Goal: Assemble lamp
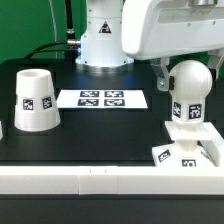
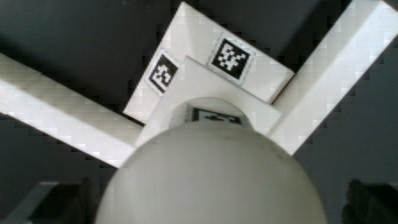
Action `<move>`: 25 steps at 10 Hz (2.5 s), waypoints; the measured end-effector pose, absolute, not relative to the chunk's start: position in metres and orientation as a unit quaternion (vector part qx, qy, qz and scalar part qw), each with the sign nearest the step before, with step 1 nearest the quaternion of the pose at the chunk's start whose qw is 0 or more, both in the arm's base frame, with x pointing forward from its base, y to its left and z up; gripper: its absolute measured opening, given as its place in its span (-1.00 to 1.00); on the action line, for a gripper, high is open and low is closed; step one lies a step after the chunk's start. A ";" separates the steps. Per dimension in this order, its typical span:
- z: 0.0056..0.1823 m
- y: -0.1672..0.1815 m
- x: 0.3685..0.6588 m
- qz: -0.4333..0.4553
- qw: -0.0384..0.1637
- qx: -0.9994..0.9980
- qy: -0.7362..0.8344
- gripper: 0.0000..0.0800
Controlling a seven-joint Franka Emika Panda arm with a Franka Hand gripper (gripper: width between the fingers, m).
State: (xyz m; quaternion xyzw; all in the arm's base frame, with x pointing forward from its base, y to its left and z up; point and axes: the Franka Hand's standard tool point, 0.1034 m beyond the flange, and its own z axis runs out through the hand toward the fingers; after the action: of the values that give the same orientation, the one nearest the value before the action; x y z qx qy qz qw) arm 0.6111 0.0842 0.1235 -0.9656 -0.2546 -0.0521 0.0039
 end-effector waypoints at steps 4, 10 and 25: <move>0.122 0.085 0.615 -0.052 0.004 -0.966 -0.255 0.44; 0.121 0.086 0.614 -0.050 0.029 -0.993 -0.100 0.44; 0.121 0.095 0.615 -0.013 0.076 -0.884 0.462 0.69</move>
Offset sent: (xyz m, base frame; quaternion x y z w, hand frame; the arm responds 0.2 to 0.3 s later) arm 0.0000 0.0000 0.0000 0.0000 0.0000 0.0000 1.0000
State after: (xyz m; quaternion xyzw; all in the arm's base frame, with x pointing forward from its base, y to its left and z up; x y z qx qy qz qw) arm 0.6145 0.0955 0.1208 -0.8836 0.4618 -0.0128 0.0762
